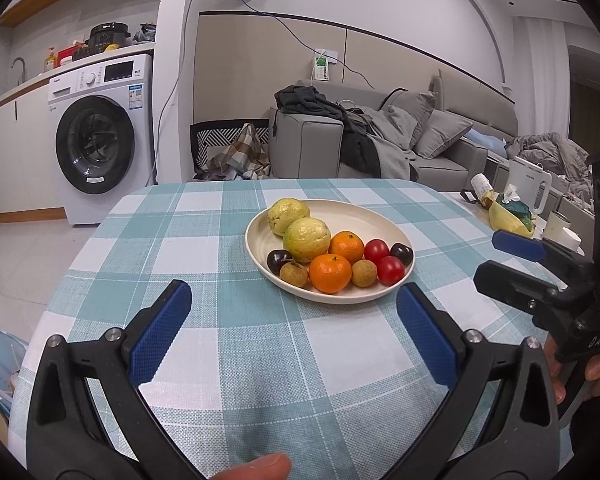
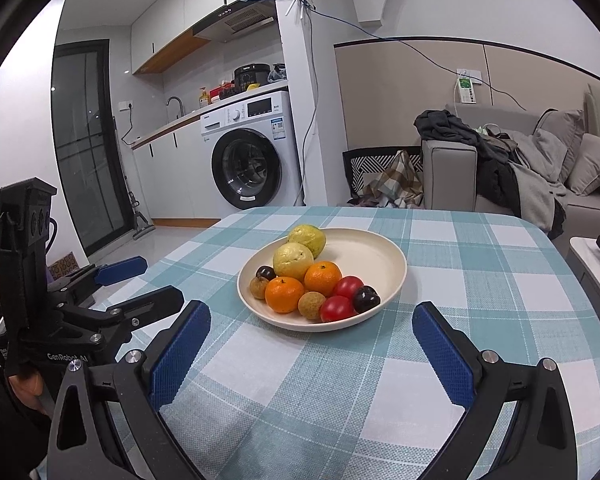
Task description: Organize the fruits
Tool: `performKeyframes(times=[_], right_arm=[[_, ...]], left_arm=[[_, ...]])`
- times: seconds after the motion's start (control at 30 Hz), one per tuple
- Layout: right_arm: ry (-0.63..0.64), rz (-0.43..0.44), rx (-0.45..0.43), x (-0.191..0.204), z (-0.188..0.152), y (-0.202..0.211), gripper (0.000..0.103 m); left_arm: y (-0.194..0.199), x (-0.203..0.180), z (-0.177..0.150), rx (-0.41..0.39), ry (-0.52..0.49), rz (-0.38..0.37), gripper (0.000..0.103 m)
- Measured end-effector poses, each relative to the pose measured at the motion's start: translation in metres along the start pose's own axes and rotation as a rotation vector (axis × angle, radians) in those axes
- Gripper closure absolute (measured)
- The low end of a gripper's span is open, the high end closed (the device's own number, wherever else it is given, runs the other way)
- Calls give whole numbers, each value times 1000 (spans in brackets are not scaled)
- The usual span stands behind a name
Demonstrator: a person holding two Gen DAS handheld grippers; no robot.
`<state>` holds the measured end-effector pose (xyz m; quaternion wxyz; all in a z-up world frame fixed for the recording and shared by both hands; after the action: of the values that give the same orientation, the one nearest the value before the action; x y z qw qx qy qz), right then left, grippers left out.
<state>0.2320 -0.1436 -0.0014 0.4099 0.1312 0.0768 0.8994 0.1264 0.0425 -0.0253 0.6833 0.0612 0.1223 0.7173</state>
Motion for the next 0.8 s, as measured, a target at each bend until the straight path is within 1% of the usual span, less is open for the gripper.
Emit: performKeyframes(times=[0.8], right_arm=[[-2, 4, 8, 1, -1, -3, 0]], left_arm=[[-1, 0, -1, 4, -3, 0, 1]])
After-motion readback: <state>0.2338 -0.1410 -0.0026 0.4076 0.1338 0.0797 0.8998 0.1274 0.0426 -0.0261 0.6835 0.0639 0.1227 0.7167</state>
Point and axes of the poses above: each gripper's, at about its wrist camera, not at the fingertips, and y roughly against the way its jaws point, x to its left, z to its top, the point moved 6 cm from there along -y, roughly the way its jaws point, and after that the axes turned 12 degrees about -x, right-handed, at the moved point
